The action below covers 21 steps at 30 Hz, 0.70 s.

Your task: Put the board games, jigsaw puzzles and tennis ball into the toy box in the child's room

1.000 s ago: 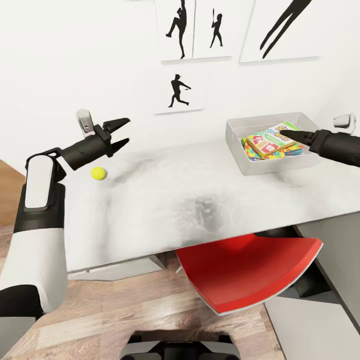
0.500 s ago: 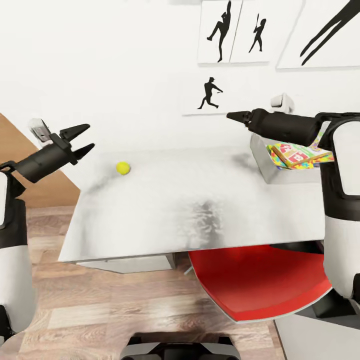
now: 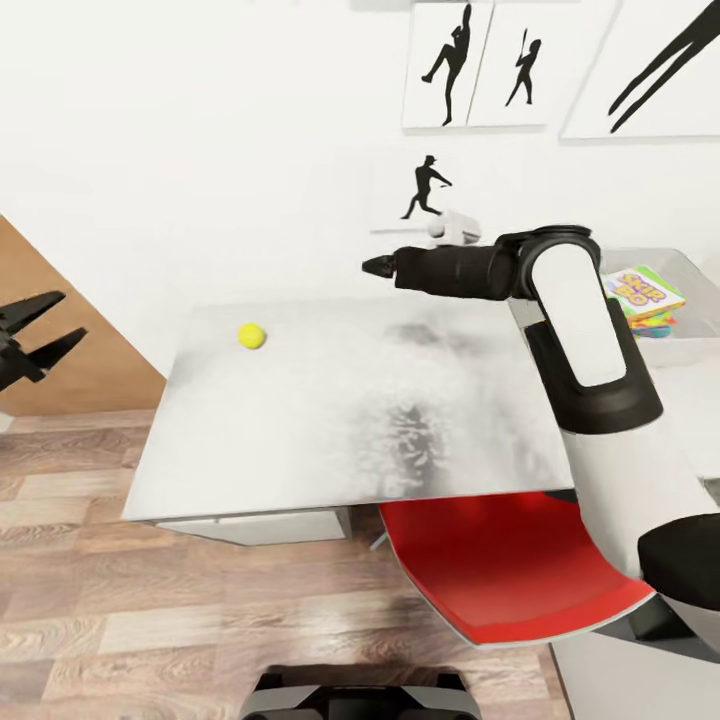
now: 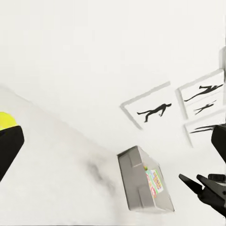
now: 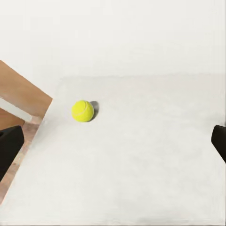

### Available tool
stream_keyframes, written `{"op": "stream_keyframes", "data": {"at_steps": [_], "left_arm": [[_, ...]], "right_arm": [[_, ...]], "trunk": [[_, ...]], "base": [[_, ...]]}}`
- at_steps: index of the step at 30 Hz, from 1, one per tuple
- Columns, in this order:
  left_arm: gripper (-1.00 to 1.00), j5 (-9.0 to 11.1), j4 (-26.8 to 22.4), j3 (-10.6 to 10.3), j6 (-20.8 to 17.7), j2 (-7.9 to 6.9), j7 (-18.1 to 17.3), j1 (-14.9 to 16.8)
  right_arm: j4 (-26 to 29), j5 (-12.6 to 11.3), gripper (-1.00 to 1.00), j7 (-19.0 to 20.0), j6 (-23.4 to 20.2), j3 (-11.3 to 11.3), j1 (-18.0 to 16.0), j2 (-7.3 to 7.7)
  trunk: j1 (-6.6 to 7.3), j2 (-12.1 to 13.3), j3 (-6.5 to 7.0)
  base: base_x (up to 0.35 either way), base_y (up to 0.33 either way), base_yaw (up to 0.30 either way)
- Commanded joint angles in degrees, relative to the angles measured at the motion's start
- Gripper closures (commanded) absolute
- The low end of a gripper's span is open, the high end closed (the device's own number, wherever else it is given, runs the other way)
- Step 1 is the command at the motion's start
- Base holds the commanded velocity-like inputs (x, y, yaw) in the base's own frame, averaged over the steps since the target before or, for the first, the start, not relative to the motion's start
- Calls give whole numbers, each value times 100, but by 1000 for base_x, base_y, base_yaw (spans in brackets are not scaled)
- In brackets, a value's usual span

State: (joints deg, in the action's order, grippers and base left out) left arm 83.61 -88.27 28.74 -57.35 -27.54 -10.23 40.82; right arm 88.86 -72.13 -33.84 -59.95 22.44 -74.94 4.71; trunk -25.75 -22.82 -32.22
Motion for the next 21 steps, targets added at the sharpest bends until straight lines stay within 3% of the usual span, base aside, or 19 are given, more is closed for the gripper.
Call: {"op": "stream_keyframes", "data": {"at_steps": [1,2,3,4,5,8,9,12,14,17,21], "left_arm": [[-100,-8,-26,211,-24,-51,-57,-254],[-100,-8,-26,211,-24,-51,-57,-254],[-100,18,-49,430,-24,-91,-64,-516],[-100,54,-77,906,-23,-141,-88,-1036],[-100,54,-77,906,-23,-141,-88,-1036],[-100,83,-101,1503,-22,-153,-113,-1702],[-100,83,-101,1503,-22,-153,-113,-1702],[-100,80,-107,1833,-17,-72,-100,-2193],[-100,69,-108,1903,-15,-18,-86,-2316],[-100,33,-106,2044,-5,205,-9,-2572],[-100,7,-99,2099,-2,325,108,-2669]], "right_arm": [[-150,-49,-100,-160,-5,53,-4,-73],[-150,-49,-100,-160,-5,53,-4,-73],[-320,-48,-100,-237,-5,88,-6,-145],[-687,-46,-100,-349,-5,141,-24,-263],[-687,-46,-100,-349,-5,141,-24,-263],[-1274,-47,-100,-445,18,194,-56,-371],[-1274,-47,-100,-445,18,194,-56,-371],[-1827,-39,-100,-489,140,226,-105,-428],[-1984,-37,-100,-498,194,234,-123,-440],[-2363,-29,-100,-520,348,256,-162,-461],[-2557,-25,-100,-529,416,268,-185,-468]], "trunk": [[-4,-10,-5],[-4,-10,-3],[-4,-10,0],[-4,-10,2],[-4,-10,5],[-4,-10,10],[-4,-10,12],[-4,-10,15],[-4,-10,16],[-4,-10,18],[-4,-10,19]], "base": [[0,0,157],[0,0,157],[0,0,181],[0,0,217],[0,0,217],[0,0,240],[0,0,250],[0,0,264],[0,0,272],[0,0,281],[0,0,286]]}}
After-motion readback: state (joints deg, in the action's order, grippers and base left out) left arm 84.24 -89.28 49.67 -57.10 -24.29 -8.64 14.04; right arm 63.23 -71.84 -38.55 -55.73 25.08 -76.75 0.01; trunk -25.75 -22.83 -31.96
